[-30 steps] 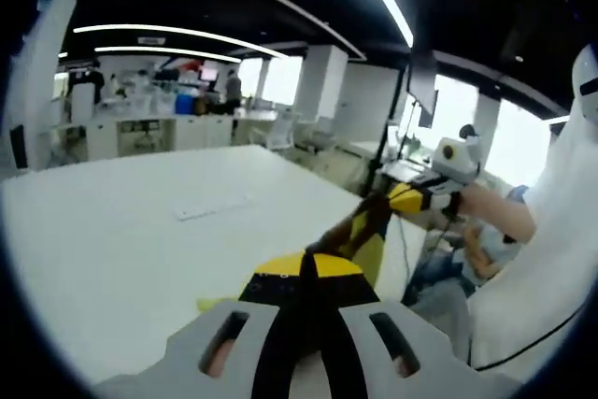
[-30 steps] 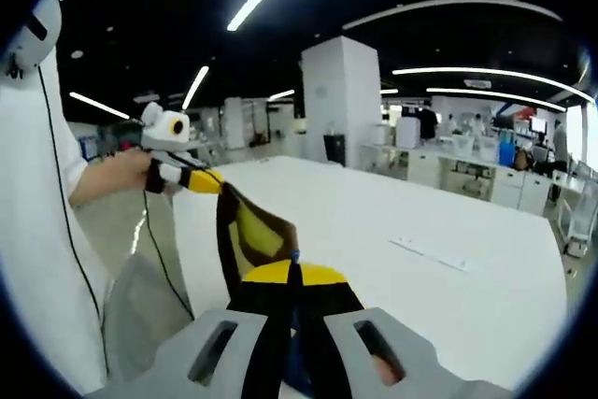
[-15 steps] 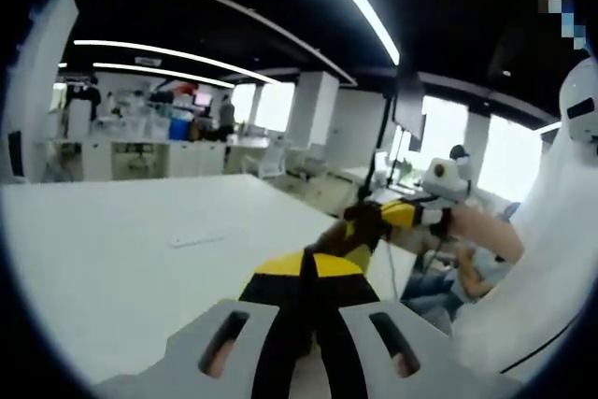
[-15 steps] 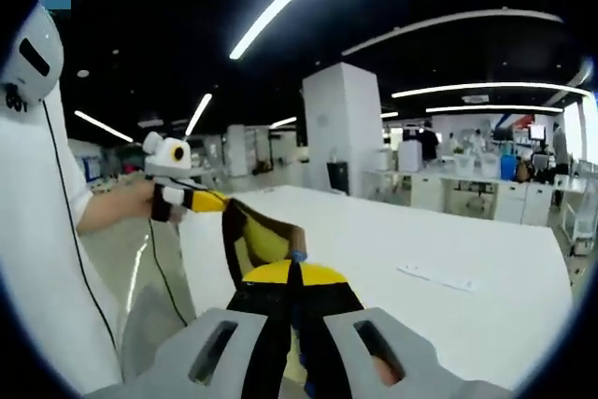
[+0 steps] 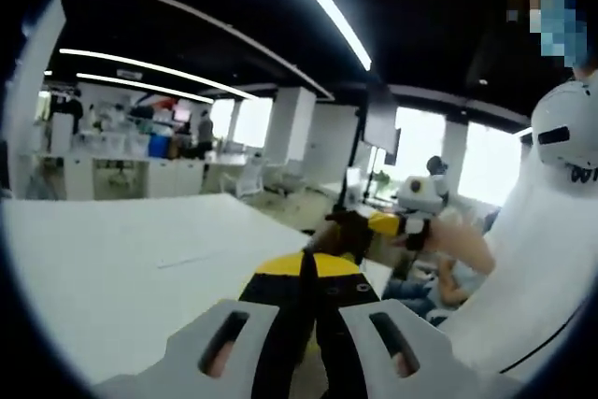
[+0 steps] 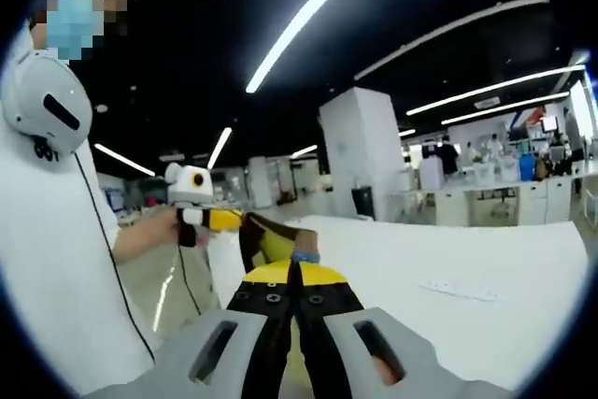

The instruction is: Fold the garment on the visible template until the final outline fits inside the template.

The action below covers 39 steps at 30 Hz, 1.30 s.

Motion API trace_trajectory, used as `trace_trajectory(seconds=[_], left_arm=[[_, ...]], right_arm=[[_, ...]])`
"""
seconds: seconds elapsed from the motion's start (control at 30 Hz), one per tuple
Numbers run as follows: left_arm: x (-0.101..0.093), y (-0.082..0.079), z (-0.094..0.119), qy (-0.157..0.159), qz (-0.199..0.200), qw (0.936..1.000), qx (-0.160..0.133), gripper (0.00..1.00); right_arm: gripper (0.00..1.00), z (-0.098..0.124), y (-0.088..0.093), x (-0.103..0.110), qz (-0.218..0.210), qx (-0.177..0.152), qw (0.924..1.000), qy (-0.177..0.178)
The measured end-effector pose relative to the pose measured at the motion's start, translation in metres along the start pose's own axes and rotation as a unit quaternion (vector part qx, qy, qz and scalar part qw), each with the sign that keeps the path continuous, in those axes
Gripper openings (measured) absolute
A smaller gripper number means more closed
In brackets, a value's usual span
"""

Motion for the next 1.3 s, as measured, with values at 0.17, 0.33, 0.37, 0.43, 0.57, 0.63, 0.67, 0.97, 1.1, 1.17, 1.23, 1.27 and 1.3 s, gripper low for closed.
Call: trace_trajectory(seconds=[0.17,0.33,0.37,0.43,0.57,0.63,0.67,0.97,1.1,1.17,1.23,1.27,1.3], left_arm=[[-0.016,-0.013,0.007,0.035,0.009,0.9991,-0.022,0.0],[-0.033,-0.032,0.016,0.072,0.009,0.9961,-0.051,0.0],[-0.036,-0.038,0.017,0.083,0.013,0.9944,-0.064,0.0],[-0.037,-0.043,0.018,0.089,0.014,0.993,-0.076,0.0],[-0.016,-0.039,0.012,0.044,0.022,0.9963,-0.071,0.0],[-0.001,-0.029,0.005,0.007,0.016,0.9988,-0.046,0.0],[0.005,-0.023,0.002,-0.002,0.015,0.9992,-0.036,0.0],[0.056,0.028,-0.024,-0.082,0.03,0.992,0.091,0.0],[0.067,0.037,-0.037,-0.078,0.041,0.9906,0.105,0.0],[0.077,0.041,-0.042,-0.081,0.059,0.9889,0.11,0.0],[0.084,0.043,-0.045,-0.083,0.069,0.9876,0.114,0.0],[0.091,0.045,-0.048,-0.085,0.079,0.9862,0.118,0.0],[0.095,0.046,-0.049,-0.089,0.088,0.9849,0.12,0.0]], right_arm=[[0.01,0.009,-0.015,0.019,-0.024,-0.055,0.9965,-0.059],[0.01,0.017,-0.039,0.036,-0.021,-0.103,0.9882,-0.111],[0.01,0.017,-0.046,0.038,-0.015,-0.117,0.9858,-0.119],[0.01,0.017,-0.055,0.037,-0.015,-0.136,0.9831,-0.121],[0.01,0.012,-0.055,0.01,-0.02,-0.14,0.9865,-0.082],[0.01,0.006,-0.046,-0.004,-0.021,-0.113,0.9919,-0.054],[0.01,0.002,-0.038,-0.013,-0.022,-0.095,0.9949,-0.027],[0.01,-0.025,0.016,-0.064,-0.034,0.024,0.9969,0.067],[0.01,-0.03,0.026,-0.08,-0.028,0.051,0.9944,0.088],[0.01,-0.034,0.03,-0.089,-0.032,0.061,0.9929,0.097],[0.01,-0.037,0.033,-0.096,-0.035,0.066,0.9919,0.103],[0.01,-0.04,0.035,-0.103,-0.038,0.073,0.9907,0.109],[0.01,-0.042,0.037,-0.106,-0.041,0.077,0.9898,0.113]])
Point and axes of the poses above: the point that each gripper's makers call its tool centre point, and the gripper's own axes: z roughly backward along the fingers, x roughly to its left, y roughly out of its underside, the point moved 6 cm from there along z, roughly backward along the fingers
